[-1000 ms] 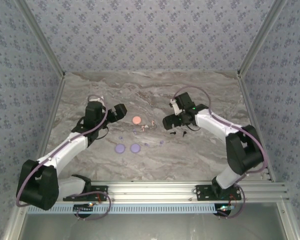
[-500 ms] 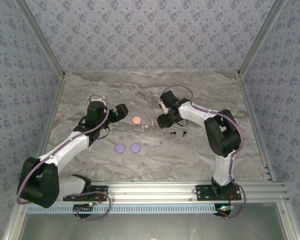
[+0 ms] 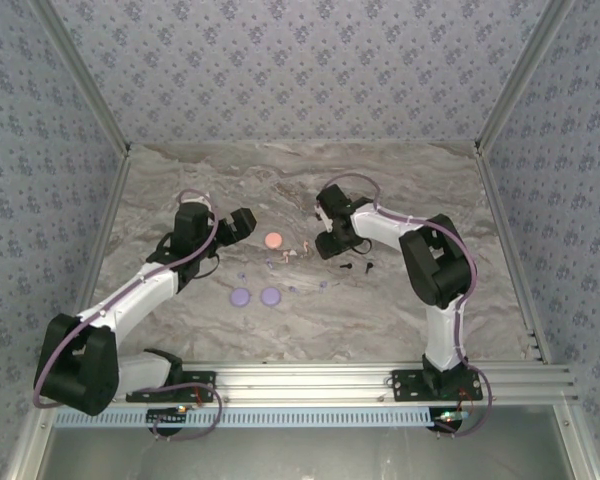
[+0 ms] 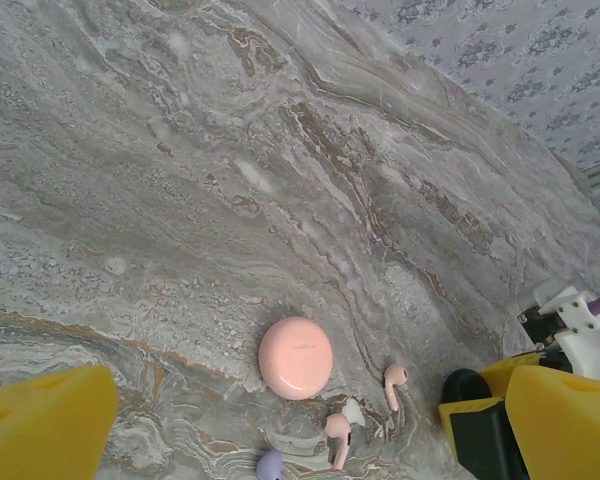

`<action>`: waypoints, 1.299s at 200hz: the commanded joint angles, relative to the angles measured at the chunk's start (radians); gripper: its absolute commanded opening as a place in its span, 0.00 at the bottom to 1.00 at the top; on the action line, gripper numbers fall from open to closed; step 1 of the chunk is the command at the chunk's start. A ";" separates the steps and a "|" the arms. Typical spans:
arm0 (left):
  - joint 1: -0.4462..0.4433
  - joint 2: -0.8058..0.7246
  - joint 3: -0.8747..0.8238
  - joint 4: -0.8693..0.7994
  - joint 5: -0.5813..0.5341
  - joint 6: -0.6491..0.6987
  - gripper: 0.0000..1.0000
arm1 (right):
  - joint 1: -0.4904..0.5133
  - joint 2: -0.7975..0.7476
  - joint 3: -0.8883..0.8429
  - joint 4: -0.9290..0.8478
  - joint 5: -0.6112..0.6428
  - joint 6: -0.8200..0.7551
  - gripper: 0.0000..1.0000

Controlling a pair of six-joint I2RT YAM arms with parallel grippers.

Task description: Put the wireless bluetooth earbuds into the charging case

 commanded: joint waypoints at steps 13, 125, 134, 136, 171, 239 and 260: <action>-0.007 -0.002 0.043 -0.014 -0.008 0.006 0.99 | 0.011 0.025 0.013 -0.023 0.033 -0.021 0.57; -0.007 -0.098 0.115 -0.076 0.109 0.065 0.99 | 0.015 -0.434 -0.234 0.255 0.013 -0.237 0.48; -0.007 -0.100 0.134 -0.075 0.155 0.067 0.99 | 0.015 -0.501 -0.272 0.312 -0.018 -0.267 0.48; -0.007 -0.100 0.139 -0.075 0.167 0.068 0.99 | 0.015 -0.513 -0.280 0.324 -0.026 -0.275 0.48; -0.021 -0.096 0.223 -0.057 0.381 0.070 0.97 | 0.045 -0.700 -0.374 0.465 -0.110 -0.454 0.48; -0.119 -0.045 0.325 -0.051 0.553 0.077 0.86 | 0.164 -0.852 -0.409 0.577 -0.056 -0.708 0.48; -0.147 -0.004 0.344 -0.032 0.592 0.080 0.84 | 0.179 -0.856 -0.397 0.572 -0.056 -0.735 0.48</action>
